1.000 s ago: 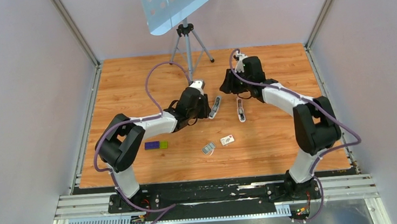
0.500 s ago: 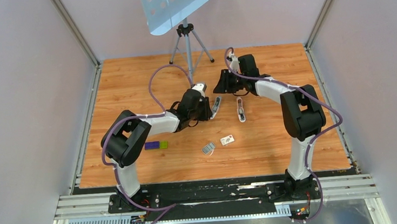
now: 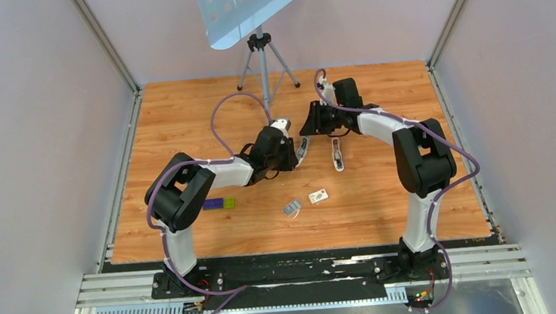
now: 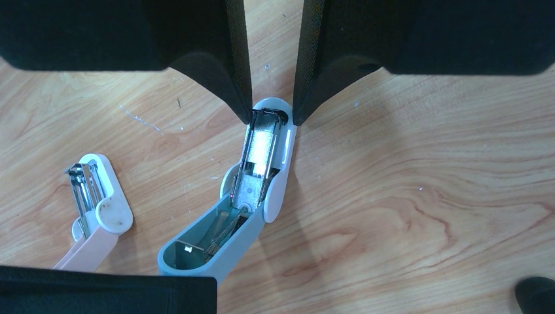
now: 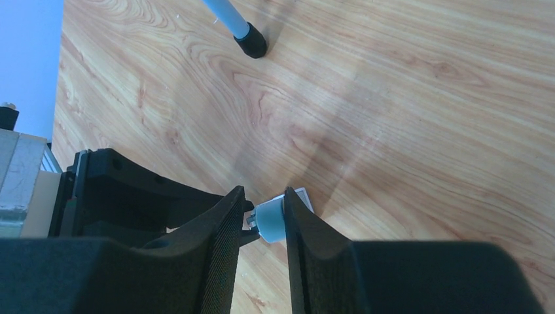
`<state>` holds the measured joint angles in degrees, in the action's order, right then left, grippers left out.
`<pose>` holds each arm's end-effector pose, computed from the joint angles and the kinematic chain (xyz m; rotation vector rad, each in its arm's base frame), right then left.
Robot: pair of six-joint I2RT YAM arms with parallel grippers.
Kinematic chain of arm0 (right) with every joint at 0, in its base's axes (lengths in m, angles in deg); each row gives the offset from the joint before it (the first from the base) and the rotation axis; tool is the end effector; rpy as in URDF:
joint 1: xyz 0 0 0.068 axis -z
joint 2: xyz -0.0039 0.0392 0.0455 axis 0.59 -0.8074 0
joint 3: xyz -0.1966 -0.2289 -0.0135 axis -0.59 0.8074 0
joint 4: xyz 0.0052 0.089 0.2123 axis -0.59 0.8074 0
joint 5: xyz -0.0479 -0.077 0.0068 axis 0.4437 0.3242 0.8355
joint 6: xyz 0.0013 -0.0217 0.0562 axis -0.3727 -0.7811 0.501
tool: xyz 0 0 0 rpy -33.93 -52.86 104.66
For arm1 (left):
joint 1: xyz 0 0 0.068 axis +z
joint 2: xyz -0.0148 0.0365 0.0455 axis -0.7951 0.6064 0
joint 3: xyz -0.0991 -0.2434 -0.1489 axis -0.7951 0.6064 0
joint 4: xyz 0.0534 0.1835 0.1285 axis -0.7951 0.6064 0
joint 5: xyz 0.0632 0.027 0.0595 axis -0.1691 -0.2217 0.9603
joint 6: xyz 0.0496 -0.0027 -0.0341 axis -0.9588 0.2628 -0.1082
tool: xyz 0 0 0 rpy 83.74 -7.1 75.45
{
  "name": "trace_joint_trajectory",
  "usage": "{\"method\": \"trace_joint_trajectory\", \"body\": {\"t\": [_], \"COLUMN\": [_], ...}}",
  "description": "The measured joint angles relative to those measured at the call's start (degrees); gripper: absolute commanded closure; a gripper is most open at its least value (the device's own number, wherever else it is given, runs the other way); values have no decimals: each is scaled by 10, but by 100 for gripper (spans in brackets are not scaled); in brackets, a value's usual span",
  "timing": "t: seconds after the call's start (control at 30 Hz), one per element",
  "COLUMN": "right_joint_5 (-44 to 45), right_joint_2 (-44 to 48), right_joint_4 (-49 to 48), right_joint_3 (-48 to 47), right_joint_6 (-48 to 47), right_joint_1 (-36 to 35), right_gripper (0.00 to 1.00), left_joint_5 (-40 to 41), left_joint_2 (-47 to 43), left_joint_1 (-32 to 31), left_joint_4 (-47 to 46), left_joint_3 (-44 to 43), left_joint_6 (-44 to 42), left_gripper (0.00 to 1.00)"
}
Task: Load the staples into the stapler
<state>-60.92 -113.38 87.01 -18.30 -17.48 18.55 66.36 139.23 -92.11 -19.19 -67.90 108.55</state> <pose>0.3923 0.1525 0.2496 -0.3217 2.2264 1.0683 0.3006 -0.2480 0.1944 0.2670 2.2611 -0.6448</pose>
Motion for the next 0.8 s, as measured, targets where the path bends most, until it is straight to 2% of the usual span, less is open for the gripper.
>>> {"method": "trace_joint_trajectory", "body": {"t": [0.53,0.8], "right_joint_5": [-28,-41], "right_joint_2": [26,33], "right_joint_4": [16,17], "right_joint_3": [35,49], "right_joint_6": [11,15], "right_joint_1": [0,-2], "right_gripper": [70,67], "left_joint_5": [0,0], "left_joint_2": [1,1], "left_joint_1": [0,0], "left_joint_4": [-2,-1], "left_joint_3": [-1,-1], "left_joint_6": [1,9], "left_gripper": [69,68]}}
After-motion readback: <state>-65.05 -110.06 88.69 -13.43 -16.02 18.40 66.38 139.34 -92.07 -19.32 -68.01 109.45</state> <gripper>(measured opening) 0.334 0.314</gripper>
